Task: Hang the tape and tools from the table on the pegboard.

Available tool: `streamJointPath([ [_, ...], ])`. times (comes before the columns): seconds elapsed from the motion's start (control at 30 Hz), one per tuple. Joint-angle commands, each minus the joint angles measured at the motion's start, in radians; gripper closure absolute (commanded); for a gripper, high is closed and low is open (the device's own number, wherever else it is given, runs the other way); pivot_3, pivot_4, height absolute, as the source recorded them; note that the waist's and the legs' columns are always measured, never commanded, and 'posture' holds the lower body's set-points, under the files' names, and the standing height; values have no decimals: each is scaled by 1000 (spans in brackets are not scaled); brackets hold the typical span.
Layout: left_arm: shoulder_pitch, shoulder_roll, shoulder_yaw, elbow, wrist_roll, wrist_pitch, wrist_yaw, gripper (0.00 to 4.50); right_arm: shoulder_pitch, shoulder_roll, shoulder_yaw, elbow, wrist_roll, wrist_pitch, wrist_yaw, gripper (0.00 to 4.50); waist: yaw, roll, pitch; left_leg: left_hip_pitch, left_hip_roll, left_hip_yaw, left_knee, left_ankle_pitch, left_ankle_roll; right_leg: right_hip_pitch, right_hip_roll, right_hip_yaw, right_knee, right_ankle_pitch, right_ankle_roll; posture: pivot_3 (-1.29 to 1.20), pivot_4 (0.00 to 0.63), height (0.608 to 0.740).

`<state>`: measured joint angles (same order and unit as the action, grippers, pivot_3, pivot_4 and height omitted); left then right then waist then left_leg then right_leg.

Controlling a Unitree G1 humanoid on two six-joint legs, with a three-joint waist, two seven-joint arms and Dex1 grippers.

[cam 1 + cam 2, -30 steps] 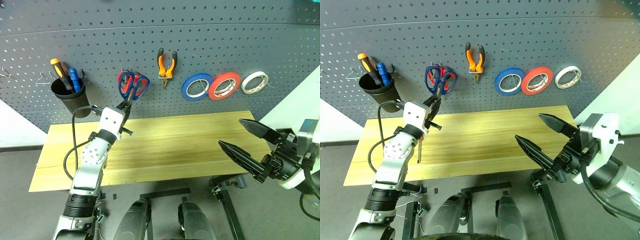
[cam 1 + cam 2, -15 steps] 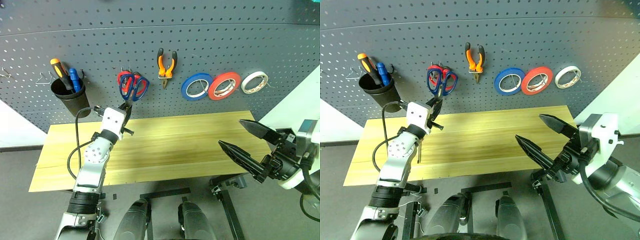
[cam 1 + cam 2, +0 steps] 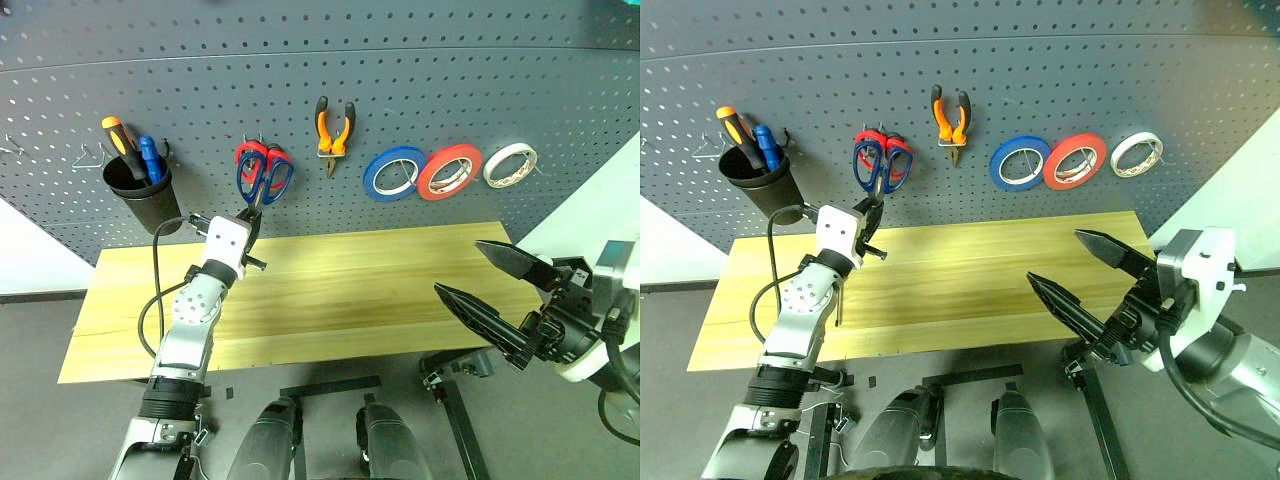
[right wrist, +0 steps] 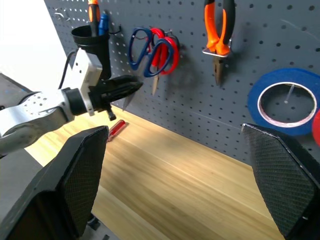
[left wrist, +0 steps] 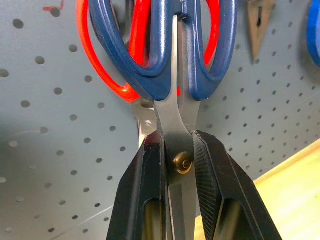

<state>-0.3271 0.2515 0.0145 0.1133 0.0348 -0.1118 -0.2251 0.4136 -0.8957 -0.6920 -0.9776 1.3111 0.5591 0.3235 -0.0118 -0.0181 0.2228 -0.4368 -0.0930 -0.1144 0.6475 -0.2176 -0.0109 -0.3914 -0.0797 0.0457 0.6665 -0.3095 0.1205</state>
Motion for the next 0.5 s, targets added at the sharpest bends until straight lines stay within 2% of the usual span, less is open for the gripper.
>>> streamJointPath([
  [0.03,-25,-1,10,6,4,-45,18,4013,2,-7,-40,-27,25,-22,7,0,-1,0,0,0,0,0,0,0,0,0,0,0,0,0,0,-95,189,740],
  [0.5,-68,0,19,152,23,-143,77,4013,20,-12,-74,-34,49,-25,10,0,-3,0,0,0,0,0,0,0,0,0,0,0,0,0,0,-102,189,740],
])
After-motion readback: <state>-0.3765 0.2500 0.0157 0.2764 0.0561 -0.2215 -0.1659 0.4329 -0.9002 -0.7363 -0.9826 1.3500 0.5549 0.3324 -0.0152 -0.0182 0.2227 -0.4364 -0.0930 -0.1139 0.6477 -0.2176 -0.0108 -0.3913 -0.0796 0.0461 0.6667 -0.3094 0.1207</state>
